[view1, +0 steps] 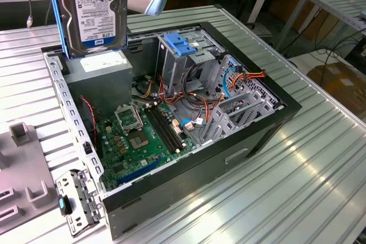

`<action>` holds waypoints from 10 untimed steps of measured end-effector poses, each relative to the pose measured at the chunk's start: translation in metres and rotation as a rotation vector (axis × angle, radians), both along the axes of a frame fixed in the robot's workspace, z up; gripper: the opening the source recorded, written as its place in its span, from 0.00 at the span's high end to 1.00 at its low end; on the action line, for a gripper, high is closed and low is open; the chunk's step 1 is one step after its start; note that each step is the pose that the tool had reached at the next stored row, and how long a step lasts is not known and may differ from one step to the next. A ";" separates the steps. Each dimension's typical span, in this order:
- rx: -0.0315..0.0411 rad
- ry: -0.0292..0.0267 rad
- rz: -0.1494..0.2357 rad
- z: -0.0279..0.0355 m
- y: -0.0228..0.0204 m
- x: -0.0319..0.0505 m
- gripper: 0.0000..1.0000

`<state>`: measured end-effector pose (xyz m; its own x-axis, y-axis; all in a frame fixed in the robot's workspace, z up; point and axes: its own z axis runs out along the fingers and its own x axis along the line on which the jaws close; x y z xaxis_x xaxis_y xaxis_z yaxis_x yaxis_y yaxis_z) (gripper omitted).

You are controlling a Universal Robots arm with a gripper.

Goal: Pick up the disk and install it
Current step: 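Pick up the disk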

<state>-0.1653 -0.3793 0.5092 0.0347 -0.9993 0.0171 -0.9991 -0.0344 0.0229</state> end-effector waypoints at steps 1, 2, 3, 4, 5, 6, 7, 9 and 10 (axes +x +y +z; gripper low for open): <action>-0.0001 0.0001 0.000 0.0000 0.0000 0.0029 0.63; 0.0000 0.0000 -0.001 -0.0001 -0.0002 0.0050 0.63; 0.0000 0.0000 -0.002 -0.0002 -0.0006 0.0059 0.63; 0.0001 -0.0001 -0.005 -0.0004 -0.0014 0.0069 0.63; 0.0001 0.0000 -0.007 -0.0005 -0.0020 0.0073 0.63; 0.0000 0.0000 -0.009 -0.0006 -0.0026 0.0077 0.63; 0.0000 0.0000 -0.012 -0.0008 -0.0035 0.0080 0.63; 0.0000 0.0000 -0.017 -0.0011 -0.0053 0.0090 0.63; 0.0001 0.0000 -0.019 -0.0013 -0.0068 0.0101 0.63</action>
